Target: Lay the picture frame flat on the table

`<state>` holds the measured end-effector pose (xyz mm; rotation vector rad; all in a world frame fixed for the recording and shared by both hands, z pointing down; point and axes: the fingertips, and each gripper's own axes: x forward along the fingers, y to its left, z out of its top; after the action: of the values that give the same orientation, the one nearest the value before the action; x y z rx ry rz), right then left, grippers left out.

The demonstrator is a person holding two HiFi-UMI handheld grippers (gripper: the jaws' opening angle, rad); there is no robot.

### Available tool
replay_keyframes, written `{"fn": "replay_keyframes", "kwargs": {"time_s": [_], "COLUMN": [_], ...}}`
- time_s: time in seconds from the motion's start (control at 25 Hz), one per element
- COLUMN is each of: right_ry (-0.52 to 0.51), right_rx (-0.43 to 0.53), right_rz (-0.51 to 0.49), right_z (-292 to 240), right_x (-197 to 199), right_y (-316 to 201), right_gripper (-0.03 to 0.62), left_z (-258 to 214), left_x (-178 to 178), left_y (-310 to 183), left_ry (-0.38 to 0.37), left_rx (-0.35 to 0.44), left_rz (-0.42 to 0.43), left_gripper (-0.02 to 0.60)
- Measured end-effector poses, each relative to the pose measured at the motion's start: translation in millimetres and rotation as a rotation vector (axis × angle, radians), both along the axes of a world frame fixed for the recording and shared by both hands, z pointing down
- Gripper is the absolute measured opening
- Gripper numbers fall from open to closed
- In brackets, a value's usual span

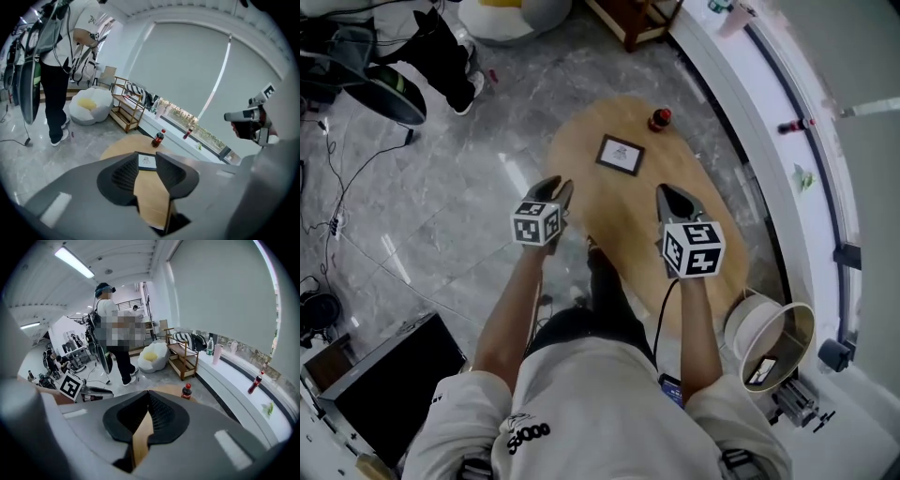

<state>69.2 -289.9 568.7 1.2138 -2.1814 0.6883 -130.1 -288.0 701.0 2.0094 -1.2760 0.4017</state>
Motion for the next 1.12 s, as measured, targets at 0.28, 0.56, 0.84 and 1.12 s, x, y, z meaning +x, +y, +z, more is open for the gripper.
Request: {"fn": "replay_keyframes", "kwargs": {"time_s": [0.28,0.56,0.84,1.12], "right_ry": [-0.018,-0.015,-0.014,-0.047], "right_rx": [0.099,0.216,0.332,0.426], "right_rz": [-0.035,-0.069,-0.132,-0.183], "right_z": [-56.8,-114.3,-173.5,-227.3], "right_x": [-13.6,-17.1,-38.9,-57.6], "right_y": [27.2,52.4,85.8,132.3], "right_gripper": [0.003,0.003,0.003,0.003], "left_z": [-82.4,-169.6,-247.6,-312.7], "left_x": [-22.8,-34.0,-47.7,-56.0], "left_y": [25.9,55.5,94.1,146.2], "left_ry": [-0.124,-0.148,-0.209,-0.276], "left_rx": [0.18,0.345,0.455,0.549], "left_rz": [-0.013,-0.054,-0.046,-0.034], "left_gripper": [0.052,0.011,0.011,0.009]}}
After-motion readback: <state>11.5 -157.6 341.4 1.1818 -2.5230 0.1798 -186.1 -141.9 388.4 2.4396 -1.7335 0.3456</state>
